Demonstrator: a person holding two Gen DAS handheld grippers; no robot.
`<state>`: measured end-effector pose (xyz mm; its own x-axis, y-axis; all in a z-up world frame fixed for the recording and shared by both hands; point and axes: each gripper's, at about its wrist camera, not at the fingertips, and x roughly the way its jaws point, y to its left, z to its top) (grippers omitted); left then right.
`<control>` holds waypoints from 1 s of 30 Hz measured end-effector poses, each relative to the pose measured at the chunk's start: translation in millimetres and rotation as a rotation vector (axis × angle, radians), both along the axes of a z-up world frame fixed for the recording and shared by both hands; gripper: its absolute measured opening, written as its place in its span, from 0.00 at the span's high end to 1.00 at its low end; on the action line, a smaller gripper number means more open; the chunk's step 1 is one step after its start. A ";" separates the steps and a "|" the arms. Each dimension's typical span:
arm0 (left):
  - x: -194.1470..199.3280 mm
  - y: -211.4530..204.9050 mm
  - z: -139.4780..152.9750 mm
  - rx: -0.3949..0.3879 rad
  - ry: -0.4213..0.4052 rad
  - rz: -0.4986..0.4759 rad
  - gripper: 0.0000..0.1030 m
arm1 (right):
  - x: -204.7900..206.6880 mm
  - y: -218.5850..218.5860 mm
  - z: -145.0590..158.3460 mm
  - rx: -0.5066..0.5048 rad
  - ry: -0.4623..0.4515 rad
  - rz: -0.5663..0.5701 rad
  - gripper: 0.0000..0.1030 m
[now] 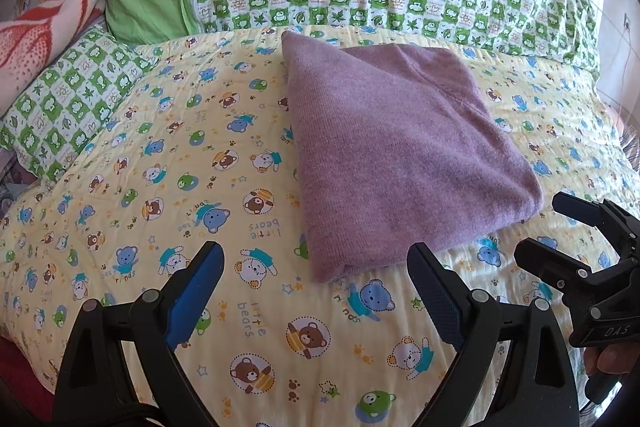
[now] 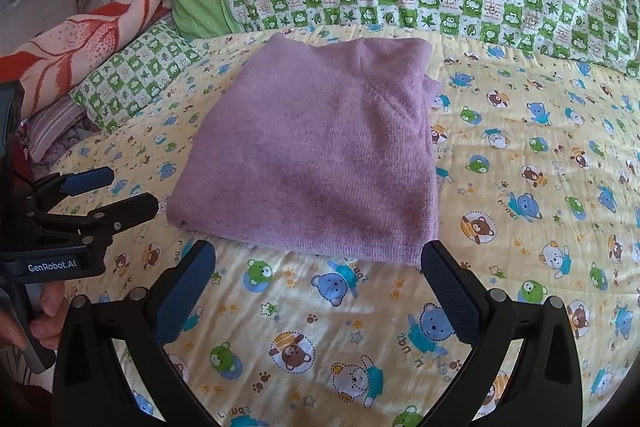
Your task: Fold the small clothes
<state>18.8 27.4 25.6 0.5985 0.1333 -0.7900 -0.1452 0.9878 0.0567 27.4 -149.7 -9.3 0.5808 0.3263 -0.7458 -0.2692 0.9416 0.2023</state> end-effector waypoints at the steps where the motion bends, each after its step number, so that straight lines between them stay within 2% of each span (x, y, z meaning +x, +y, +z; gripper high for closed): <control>1: 0.3 -0.1 -0.1 0.000 0.000 0.000 0.09 | 0.0 0.3 0.6 0.000 0.000 0.001 0.00; 30: 1.1 -0.9 5.7 0.001 -0.009 -0.010 0.09 | 0.2 2.3 16.7 0.017 -0.035 -0.002 0.00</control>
<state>19.9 26.5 31.3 0.6072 0.1277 -0.7843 -0.1357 0.9892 0.0559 27.6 -147.4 7.3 0.6072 0.3371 -0.7195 -0.2741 0.9388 0.2085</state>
